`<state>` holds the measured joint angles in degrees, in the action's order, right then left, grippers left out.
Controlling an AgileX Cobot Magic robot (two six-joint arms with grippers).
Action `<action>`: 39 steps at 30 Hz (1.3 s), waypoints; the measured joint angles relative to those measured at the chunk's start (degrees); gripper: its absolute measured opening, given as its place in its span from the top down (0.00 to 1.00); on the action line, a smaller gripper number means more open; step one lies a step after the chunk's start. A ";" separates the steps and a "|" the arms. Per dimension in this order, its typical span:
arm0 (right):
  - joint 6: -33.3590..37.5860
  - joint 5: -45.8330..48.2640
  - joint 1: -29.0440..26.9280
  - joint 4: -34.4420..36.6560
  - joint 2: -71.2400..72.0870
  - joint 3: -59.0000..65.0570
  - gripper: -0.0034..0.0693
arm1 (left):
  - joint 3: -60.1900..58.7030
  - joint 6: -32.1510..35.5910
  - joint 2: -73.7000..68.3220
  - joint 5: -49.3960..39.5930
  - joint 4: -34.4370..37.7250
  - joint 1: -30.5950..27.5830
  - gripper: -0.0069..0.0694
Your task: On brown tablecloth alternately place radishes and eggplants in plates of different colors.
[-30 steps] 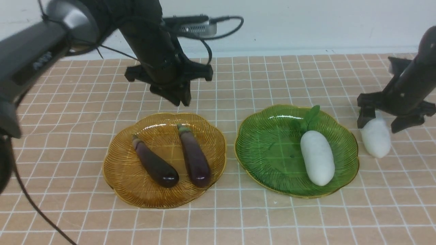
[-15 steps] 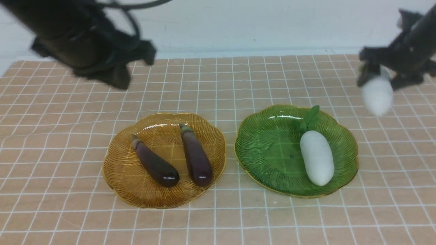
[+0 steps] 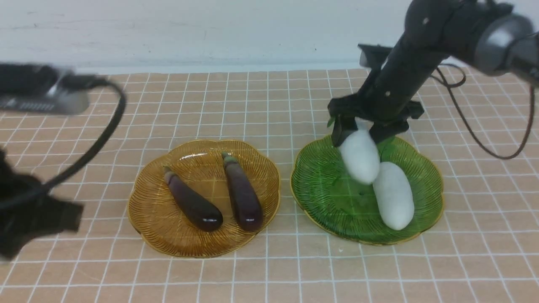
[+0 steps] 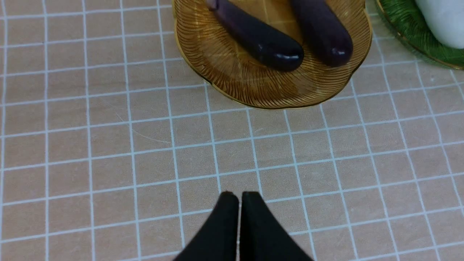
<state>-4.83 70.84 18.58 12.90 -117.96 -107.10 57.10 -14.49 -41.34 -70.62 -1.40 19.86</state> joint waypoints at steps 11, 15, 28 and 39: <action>0.22 -13.41 0.00 -9.34 57.83 39.26 0.91 | 0.00 0.00 7.00 -1.22 -0.38 0.00 0.91; -0.71 -34.99 0.00 -10.20 79.40 56.29 0.97 | -0.02 0.00 7.00 -0.25 -0.40 0.00 0.91; -10.99 -51.78 -0.06 -18.25 118.54 86.86 0.97 | -6.36 0.76 7.41 9.07 -1.31 0.00 0.91; -11.33 -51.72 -0.06 -19.46 118.54 87.21 0.97 | -15.47 1.46 26.07 11.46 -2.96 0.00 0.91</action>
<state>-16.16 19.12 18.51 -6.57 0.58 -19.89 41.63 -13.03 -15.28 -59.17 -4.36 19.86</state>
